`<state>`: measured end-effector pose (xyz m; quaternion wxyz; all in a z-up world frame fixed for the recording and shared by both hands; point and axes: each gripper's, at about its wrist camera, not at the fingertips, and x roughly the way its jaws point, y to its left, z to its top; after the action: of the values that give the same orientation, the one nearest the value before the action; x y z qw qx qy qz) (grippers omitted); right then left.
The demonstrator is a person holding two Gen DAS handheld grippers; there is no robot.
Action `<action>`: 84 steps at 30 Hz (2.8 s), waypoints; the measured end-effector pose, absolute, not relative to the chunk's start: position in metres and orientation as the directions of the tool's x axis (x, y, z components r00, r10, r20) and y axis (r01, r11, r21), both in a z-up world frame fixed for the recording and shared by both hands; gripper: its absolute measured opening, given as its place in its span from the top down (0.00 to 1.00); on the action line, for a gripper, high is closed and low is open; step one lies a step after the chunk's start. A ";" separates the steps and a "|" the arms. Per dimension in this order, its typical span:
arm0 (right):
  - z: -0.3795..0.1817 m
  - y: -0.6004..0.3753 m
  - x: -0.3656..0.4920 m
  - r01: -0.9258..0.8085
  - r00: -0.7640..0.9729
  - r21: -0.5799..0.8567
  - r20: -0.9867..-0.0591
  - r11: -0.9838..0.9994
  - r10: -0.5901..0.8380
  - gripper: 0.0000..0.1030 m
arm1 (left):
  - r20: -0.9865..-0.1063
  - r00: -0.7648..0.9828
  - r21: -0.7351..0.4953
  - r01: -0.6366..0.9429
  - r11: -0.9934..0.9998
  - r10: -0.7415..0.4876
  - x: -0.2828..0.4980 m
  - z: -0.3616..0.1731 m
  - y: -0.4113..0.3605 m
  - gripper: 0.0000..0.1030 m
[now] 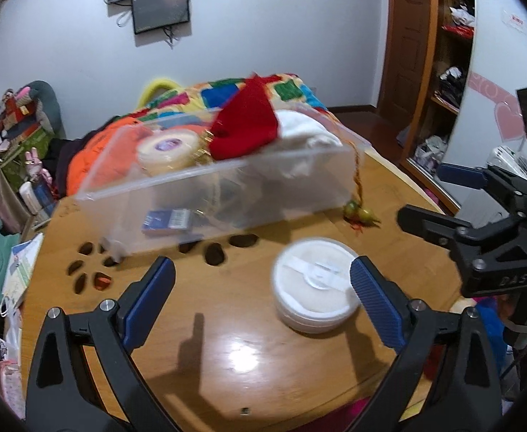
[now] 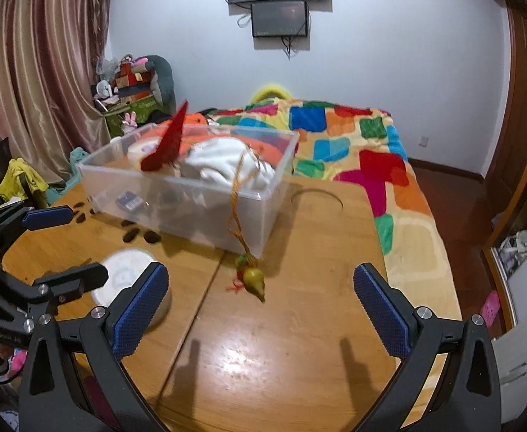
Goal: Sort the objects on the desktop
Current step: 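Withdraw both tools and move toward the gourd charm and white round container, then grasp the gourd charm with the right tool while the left tool grasps the white container, then carry the gourd charm and white container over the box with both tools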
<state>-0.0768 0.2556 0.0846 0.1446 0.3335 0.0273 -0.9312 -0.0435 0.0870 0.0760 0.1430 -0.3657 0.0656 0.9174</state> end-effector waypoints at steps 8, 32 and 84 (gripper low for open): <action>0.065 0.257 -0.089 0.305 -0.693 0.090 -0.662 -0.948 -0.286 0.06 | -0.716 -0.642 -0.053 -0.340 -0.939 0.273 -0.051 0.060 0.096 0.03; 0.042 0.227 -0.121 0.425 -0.599 0.069 -0.726 -0.902 -0.338 0.50 | -0.741 -0.635 -0.006 -0.319 -0.948 0.218 -0.062 0.041 0.116 0.20; 0.100 0.209 -0.076 0.486 -0.660 0.041 -0.638 -0.873 -0.397 0.83 | -0.653 -0.731 -0.057 -0.214 -0.975 0.198 -0.049 0.088 0.058 0.37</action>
<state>-0.0756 0.2091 0.0997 0.2428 0.3331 0.0664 -0.9087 -0.0488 0.0579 0.0881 0.1109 -0.3494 0.0112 0.9303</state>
